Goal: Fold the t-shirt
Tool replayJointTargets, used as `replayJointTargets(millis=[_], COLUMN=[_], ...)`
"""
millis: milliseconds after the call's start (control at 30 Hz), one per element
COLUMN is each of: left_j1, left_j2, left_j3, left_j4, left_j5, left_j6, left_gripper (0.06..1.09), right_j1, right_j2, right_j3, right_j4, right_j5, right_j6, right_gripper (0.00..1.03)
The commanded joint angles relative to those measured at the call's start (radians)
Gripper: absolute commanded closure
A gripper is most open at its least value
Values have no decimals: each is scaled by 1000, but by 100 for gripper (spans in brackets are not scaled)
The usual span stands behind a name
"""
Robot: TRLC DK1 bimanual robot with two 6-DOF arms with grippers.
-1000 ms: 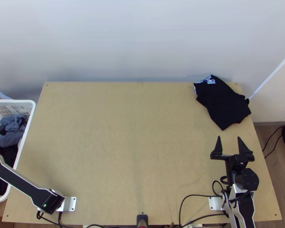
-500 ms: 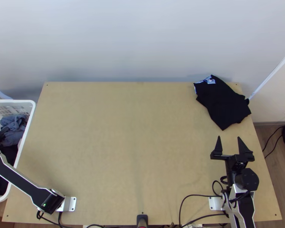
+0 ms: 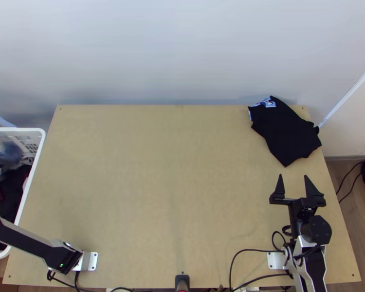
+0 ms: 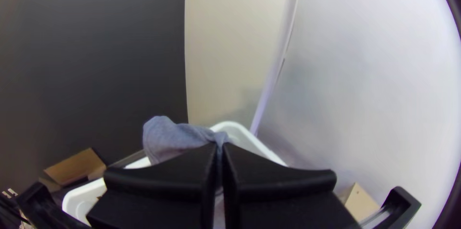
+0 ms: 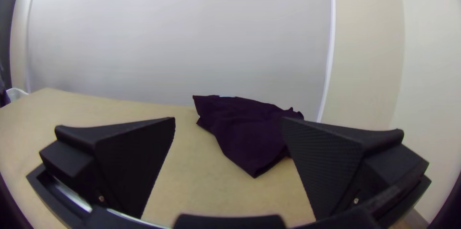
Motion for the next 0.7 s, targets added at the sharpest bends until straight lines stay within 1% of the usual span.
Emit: replayJointTargets(millis=[0,67,200,333,533,633,667], left_j1=[5,5,-4,-38,-208,-315,-363], left_j2=[-144,-207,-327,-447,-666,-767,-798], left_j3=[15,14,-25,-109,-324,-410,-434], left_j4=[6,8,-5,-8,-12,-6,-6], left_j5=[10,11,57,108,106,82,59], left_j6=[-49,-62,-69,-69,-36,-38,-39], left_gripper=[105,105,105,105,105,105,105], right_j1=[-4,-4,-4,-4,-4,-4,-4], right_j2=[-3,-5,-5,-3,-5,-5,-5], right_j3=[-9,-9,-9,-9,-9,-9,-9], right_j4=[-15,-15,-15,-15,-15,-15,-15], right_j5=[2,2,2,2,2,1,2], right_j6=[-17,-17,-17,-17,-17,-17,-17], right_gripper=[3,3,3,3,3,3,3])
